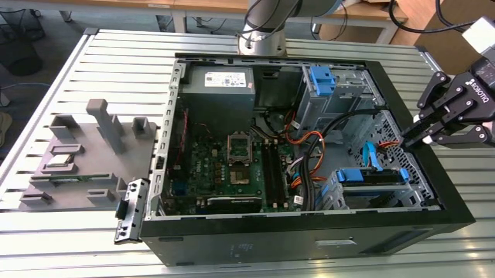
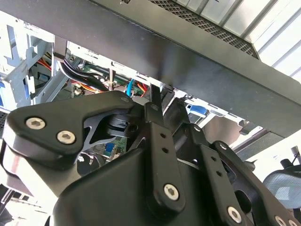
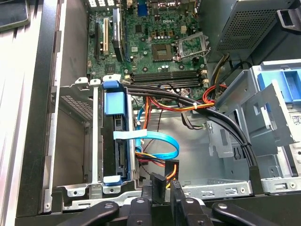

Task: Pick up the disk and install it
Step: 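Insert the second disk wire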

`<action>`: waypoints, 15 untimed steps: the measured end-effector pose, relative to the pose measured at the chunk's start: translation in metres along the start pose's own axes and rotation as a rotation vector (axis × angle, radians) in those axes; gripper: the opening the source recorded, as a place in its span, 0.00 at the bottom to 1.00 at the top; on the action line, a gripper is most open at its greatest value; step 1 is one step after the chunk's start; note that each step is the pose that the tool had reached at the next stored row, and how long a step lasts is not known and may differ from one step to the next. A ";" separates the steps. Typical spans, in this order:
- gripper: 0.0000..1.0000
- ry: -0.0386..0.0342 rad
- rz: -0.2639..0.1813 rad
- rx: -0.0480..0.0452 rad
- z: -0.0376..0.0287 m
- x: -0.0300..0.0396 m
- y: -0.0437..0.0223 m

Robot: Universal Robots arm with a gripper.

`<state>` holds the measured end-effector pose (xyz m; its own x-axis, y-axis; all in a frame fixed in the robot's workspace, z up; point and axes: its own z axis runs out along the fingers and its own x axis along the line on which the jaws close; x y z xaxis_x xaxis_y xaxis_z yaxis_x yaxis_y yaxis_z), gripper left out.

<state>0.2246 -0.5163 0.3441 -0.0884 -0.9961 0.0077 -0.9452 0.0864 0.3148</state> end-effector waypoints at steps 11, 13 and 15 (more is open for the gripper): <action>0.30 0.0100 0.003 0.0010 0.0018 0.0000 -0.0006; 0.30 0.0099 0.003 0.0009 0.0019 -0.0003 -0.0006; 0.30 0.0100 0.003 0.0010 0.0021 -0.0008 -0.0004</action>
<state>0.2244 -0.5155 0.3420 -0.0884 -0.9959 0.0183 -0.9452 0.0896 0.3138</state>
